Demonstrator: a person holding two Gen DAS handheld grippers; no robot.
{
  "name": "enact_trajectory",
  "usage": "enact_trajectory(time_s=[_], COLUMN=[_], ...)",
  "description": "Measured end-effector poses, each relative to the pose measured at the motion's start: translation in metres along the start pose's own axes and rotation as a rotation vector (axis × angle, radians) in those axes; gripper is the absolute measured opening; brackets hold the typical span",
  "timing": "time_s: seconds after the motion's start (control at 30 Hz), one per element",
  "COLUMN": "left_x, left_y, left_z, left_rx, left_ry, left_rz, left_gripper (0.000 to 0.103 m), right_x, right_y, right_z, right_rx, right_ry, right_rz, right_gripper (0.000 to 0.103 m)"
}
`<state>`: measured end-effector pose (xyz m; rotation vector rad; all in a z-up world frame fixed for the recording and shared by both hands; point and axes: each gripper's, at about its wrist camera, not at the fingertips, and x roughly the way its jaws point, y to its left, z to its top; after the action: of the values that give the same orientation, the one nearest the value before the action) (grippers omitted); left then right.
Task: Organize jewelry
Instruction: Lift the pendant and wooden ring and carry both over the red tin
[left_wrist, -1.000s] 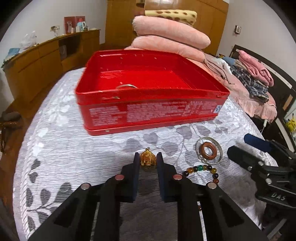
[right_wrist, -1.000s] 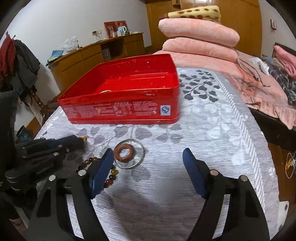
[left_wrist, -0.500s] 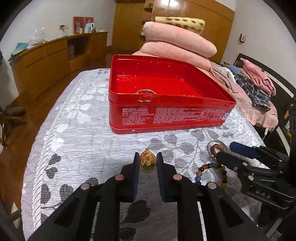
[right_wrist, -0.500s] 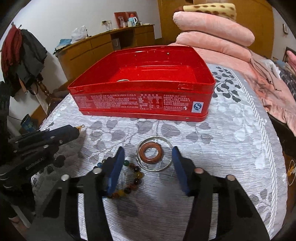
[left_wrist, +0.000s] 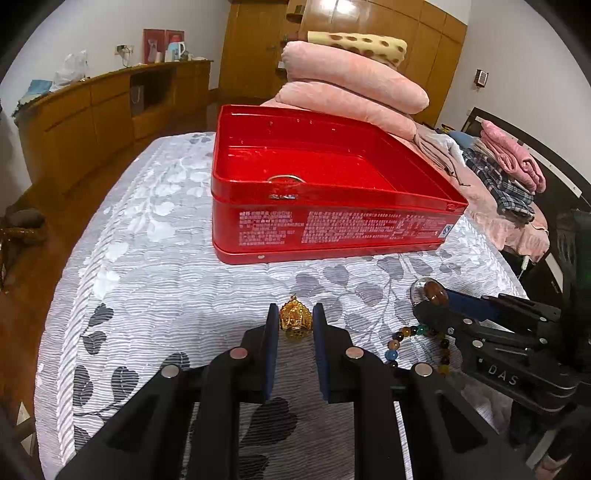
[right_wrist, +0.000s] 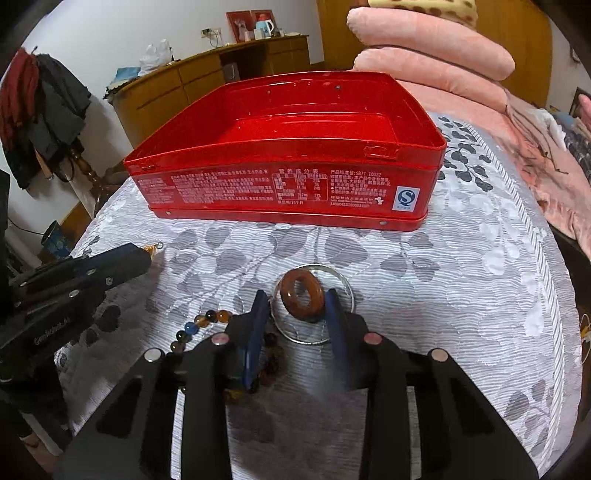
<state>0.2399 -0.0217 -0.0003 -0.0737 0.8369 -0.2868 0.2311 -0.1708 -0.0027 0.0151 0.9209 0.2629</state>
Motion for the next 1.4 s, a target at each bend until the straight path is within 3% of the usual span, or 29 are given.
enact_trajectory(time_s=[0.73, 1.4], left_x=[-0.019, -0.024], left_y=[-0.012, -0.023], left_z=[0.004, 0.064], left_rx=[0.023, 0.029], left_ry=[-0.037, -0.135], left_rz=[-0.001, 0.016], left_gripper=[0.018, 0.018], right_x=[-0.039, -0.049], right_y=[0.004, -0.003], right_z=[0.002, 0.058], right_rx=[-0.020, -0.001], right_ry=[-0.094, -0.187], right_rz=[-0.018, -0.016], right_gripper=[0.028, 0.028])
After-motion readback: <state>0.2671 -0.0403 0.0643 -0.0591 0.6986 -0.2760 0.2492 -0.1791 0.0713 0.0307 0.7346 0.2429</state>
